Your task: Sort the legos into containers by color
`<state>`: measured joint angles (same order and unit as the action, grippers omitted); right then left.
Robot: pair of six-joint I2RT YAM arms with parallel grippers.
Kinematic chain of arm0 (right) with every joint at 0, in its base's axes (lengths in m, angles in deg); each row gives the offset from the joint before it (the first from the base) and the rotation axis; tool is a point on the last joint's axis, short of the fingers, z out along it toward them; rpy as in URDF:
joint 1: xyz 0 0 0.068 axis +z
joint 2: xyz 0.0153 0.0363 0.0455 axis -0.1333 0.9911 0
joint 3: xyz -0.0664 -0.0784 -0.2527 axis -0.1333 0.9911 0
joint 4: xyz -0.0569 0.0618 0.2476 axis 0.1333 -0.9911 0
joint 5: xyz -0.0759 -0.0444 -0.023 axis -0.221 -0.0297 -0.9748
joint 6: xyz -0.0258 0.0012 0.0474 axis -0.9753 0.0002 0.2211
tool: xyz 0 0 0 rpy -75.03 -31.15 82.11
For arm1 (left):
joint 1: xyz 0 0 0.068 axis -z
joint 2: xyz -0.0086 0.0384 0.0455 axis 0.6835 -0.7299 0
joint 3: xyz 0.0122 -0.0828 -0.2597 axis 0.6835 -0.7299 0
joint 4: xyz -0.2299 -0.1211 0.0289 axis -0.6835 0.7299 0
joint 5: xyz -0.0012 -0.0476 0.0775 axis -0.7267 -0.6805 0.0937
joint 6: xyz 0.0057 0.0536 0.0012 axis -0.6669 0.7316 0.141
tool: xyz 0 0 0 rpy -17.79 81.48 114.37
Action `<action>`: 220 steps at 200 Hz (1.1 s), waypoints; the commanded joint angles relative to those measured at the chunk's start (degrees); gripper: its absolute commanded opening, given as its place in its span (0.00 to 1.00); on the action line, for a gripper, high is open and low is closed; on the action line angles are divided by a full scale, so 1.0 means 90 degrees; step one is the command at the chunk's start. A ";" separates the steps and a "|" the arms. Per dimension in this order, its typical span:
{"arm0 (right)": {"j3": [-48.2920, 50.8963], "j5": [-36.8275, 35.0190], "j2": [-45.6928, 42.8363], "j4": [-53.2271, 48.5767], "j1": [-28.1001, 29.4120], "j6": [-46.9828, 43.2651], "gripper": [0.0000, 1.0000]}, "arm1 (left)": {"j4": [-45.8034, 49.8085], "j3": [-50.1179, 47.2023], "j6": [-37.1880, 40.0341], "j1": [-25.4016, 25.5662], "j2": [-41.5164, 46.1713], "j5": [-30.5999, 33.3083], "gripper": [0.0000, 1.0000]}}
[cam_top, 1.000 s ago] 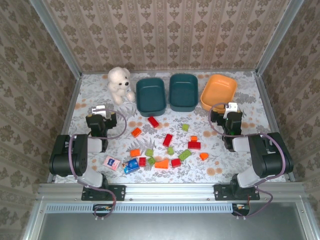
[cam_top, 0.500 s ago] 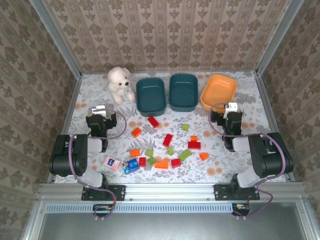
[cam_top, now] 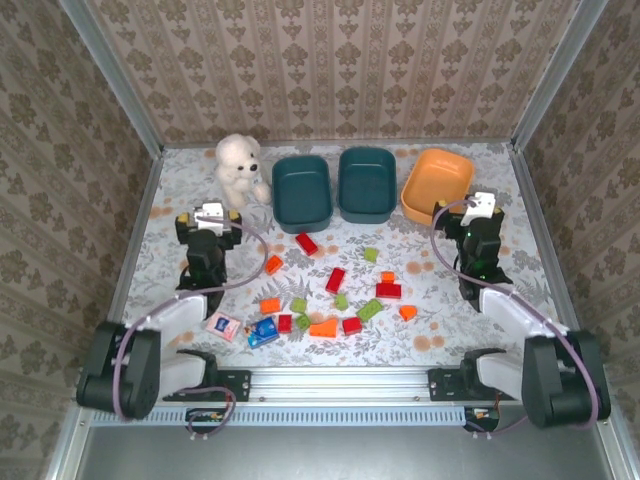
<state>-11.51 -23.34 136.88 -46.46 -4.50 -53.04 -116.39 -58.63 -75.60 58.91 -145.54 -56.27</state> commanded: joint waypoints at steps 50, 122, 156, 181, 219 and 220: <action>-0.1550 -0.0514 -0.1786 -0.2493 0.0183 -0.0124 1.00 | 0.2540 0.1283 -0.0123 0.0755 0.1711 0.1066 1.00; -0.5684 -0.0913 -0.1758 -0.7118 0.0655 0.1970 1.00 | 0.4755 0.3597 -0.1664 0.1109 0.2020 0.1457 1.00; -0.5528 0.0741 -0.1987 -0.7680 0.0576 0.2381 1.00 | 0.7081 0.4450 -0.4481 0.0288 0.2090 -0.0361 1.00; -0.6768 0.0915 -0.0917 -0.9777 0.0660 0.2692 1.00 | 0.7722 0.4806 -0.4912 -0.0115 0.1764 -0.1438 1.00; -0.7121 0.0246 -0.0163 -1.1864 0.2221 0.3215 0.89 | 0.8705 0.5402 -0.4223 0.0576 0.1102 -0.1935 1.00; -0.7097 0.0232 -0.0162 -1.1885 0.2263 0.3249 0.89 | 0.8710 0.5396 -0.4198 0.0612 0.1095 -0.1939 1.00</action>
<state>-75.49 -19.21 133.69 -133.91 7.80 -29.17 -47.58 -12.32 -113.96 60.02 -133.82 -67.11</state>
